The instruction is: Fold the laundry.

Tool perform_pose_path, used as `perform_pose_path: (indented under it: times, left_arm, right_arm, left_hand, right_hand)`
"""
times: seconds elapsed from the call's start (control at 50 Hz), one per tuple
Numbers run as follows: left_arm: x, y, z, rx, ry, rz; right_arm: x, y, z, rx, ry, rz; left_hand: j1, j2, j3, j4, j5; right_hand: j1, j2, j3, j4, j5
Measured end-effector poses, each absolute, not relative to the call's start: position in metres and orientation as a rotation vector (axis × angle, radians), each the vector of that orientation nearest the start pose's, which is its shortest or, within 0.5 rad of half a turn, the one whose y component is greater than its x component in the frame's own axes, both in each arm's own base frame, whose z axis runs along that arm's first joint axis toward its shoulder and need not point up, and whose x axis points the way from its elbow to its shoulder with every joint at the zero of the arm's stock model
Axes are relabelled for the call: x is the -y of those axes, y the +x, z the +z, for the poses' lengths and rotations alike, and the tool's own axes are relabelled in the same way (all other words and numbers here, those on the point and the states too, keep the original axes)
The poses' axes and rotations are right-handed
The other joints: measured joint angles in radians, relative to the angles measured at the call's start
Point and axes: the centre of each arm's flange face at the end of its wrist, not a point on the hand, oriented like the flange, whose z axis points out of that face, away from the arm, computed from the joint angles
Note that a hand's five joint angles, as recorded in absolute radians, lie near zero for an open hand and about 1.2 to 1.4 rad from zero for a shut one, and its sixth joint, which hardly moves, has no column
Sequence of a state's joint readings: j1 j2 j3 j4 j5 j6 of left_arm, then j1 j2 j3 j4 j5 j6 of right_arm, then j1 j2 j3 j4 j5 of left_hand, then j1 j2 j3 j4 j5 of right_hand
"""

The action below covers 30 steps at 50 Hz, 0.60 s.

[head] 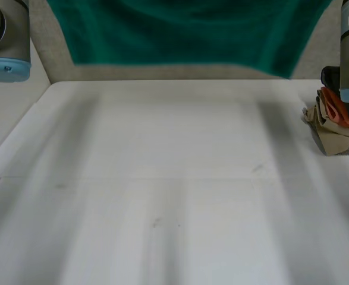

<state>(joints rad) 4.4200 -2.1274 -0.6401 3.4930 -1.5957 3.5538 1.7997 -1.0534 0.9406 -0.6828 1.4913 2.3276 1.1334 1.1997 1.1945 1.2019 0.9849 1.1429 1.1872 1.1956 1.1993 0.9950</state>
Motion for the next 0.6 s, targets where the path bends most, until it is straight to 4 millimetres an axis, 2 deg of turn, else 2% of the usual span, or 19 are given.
perform_pose_path:
  times: [0.06, 0.08, 0.1, 0.22, 0.24, 0.26, 0.28, 0.3, 0.38, 0.46, 0.48, 0.5, 0.54, 0.6]
  left_arm:
    - [0.396, -0.251, 0.423, -1.224, 0.391, -2.764]
    - [0.397, -0.25, 0.412, -1.274, 0.397, -2.755]
    - [0.397, -0.25, 0.412, -1.274, 0.397, -2.755]
    - [0.4, -0.242, 0.323, -1.622, 0.481, -2.567]
    - [0.4, -0.242, 0.323, -1.622, 0.481, -2.567]
    - [0.397, -0.24, 0.296, -1.71, 0.51, -2.506]
    - [0.396, -0.24, 0.288, -1.734, 0.519, -2.488]
    - [0.393, -0.238, 0.268, -1.791, 0.544, -2.446]
    - [0.381, -0.236, 0.224, -1.91, 0.614, -2.357]
    - [0.366, -0.235, 0.19, -2.011, 0.677, -2.273]
    - [0.366, -0.235, 0.19, -2.011, 0.677, -2.273]
    - [0.357, -0.234, 0.175, -2.068, 0.709, -2.218]
    - [0.35, -0.233, 0.168, -2.1, 0.726, -2.184]
    - [0.324, -0.224, 0.16, -2.187, 0.771, -2.063]
  right_arm:
    - [0.414, 0.24, 0.382, 0.916, 0.625, 2.433]
    - [0.414, 0.24, 0.373, 0.981, 0.648, 2.431]
    - [0.414, 0.24, 0.373, 0.981, 0.648, 2.431]
    - [0.415, 0.241, 0.313, 1.303, 0.764, 2.369]
    - [0.415, 0.241, 0.313, 1.303, 0.764, 2.369]
    - [0.415, 0.242, 0.29, 1.397, 0.805, 2.335]
    - [0.415, 0.242, 0.285, 1.415, 0.813, 2.327]
    - [0.414, 0.243, 0.263, 1.495, 0.853, 2.289]
    - [0.408, 0.244, 0.214, 1.664, 0.945, 2.186]
    - [0.398, 0.242, 0.178, 1.811, 1.02, 2.07]
    - [0.398, 0.242, 0.178, 1.811, 1.02, 2.07]
    - [0.39, 0.239, 0.163, 1.895, 1.057, 1.994]
    - [0.384, 0.237, 0.157, 1.945, 1.078, 1.945]
    - [0.361, 0.229, 0.149, 2.085, 1.141, 1.789]
  left_hand:
    - [0.0, 0.0, 0.0, 0.0, 0.0]
    - [0.0, 0.0, 0.0, 0.0, 0.0]
    - [0.0, 0.0, 0.0, 0.0, 0.0]
    - [0.0, 0.0, 0.0, 0.0, 0.0]
    - [0.0, 0.0, 0.0, 0.0, 0.0]
    - [0.0, 0.0, 0.0, 0.0, 0.0]
    - [0.0, 0.0, 0.0, 0.0, 0.0]
    - [0.0, 0.0, 0.0, 0.0, 0.0]
    - [0.0, 0.0, 0.0, 0.0, 0.0]
    - [0.0, 0.0, 0.0, 0.0, 0.0]
    - [0.0, 0.0, 0.0, 0.0, 0.0]
    - [0.0, 0.0, 0.0, 0.0, 0.0]
    - [0.0, 0.0, 0.0, 0.0, 0.0]
    - [0.0, 0.0, 0.0, 0.0, 0.0]
  right_hand:
    - [0.0, 0.0, 0.0, 0.0, 0.0]
    - [0.0, 0.0, 0.0, 0.0, 0.0]
    - [0.0, 0.0, 0.0, 0.0, 0.0]
    - [0.0, 0.0, 0.0, 0.0, 0.0]
    - [0.0, 0.0, 0.0, 0.0, 0.0]
    - [0.0, 0.0, 0.0, 0.0, 0.0]
    - [0.0, 0.0, 0.0, 0.0, 0.0]
    - [0.0, 0.0, 0.0, 0.0, 0.0]
    - [0.0, 0.0, 0.0, 0.0, 0.0]
    - [0.0, 0.0, 0.0, 0.0, 0.0]
    - [0.0, 0.0, 0.0, 0.0, 0.0]
    - [0.0, 0.0, 0.0, 0.0, 0.0]
    - [0.0, 0.0, 0.0, 0.0, 0.0]
    - [0.0, 0.0, 0.0, 0.0, 0.0]
